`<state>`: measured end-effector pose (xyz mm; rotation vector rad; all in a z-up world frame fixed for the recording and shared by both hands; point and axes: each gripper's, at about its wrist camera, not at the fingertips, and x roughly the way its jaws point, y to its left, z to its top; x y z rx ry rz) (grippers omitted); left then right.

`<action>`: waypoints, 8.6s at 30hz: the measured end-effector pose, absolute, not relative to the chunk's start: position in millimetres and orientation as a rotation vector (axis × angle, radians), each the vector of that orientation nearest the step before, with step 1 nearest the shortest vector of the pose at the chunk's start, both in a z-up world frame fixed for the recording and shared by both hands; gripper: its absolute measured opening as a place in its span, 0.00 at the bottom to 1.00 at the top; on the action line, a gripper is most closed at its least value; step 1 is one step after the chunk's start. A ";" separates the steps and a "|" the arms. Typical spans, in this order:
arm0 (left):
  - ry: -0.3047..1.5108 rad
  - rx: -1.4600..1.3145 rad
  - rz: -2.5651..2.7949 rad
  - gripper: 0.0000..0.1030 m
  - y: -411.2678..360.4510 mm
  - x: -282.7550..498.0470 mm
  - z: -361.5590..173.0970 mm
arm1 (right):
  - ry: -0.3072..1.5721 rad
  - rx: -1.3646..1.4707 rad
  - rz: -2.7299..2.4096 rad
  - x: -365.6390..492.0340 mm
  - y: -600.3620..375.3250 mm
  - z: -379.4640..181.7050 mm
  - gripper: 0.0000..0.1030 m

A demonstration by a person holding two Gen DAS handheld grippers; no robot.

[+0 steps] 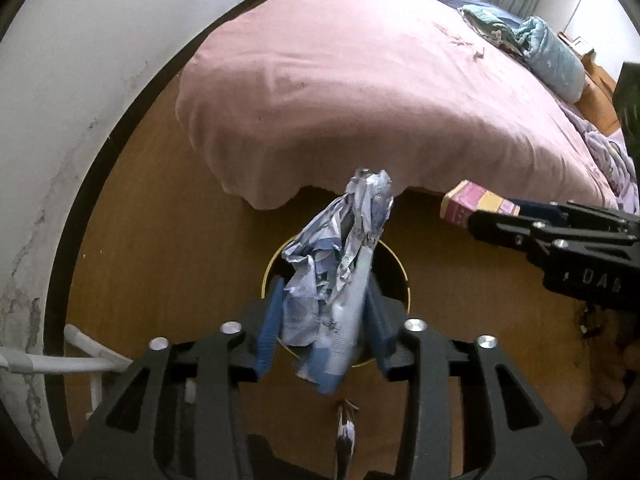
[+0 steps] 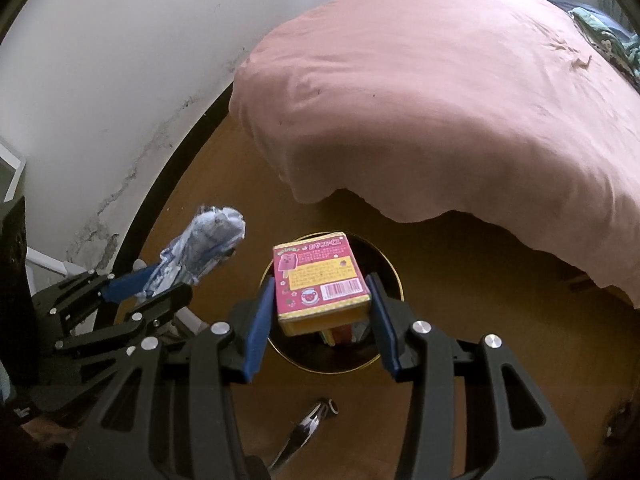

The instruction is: Collect trash

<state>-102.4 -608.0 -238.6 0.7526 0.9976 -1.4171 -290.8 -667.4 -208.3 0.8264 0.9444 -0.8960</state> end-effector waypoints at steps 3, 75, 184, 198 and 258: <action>0.984 0.725 -1.428 0.60 -604.8 -101.1 -231.6 | 0.946 0.824 -0.892 -289.2 -667.9 -208.2 0.44; 0.937 0.060 -0.334 0.92 -145.6 272.2 -54.4 | 0.848 0.097 0.109 179.0 -333.1 -55.4 0.27; 1.045 0.485 -1.369 0.74 -569.1 -76.3 -203.2 | 0.951 0.848 -0.897 -269.2 -681.5 -215.5 0.70; 0.713 0.377 -1.125 0.93 -398.2 -6.0 -28.8 | 0.740 0.497 -0.661 -129.5 -603.3 -79.9 0.93; 0.613 0.034 -0.061 0.94 36.3 7.2 14.5 | 0.572 -0.015 0.039 20.5 -314.0 47.9 0.93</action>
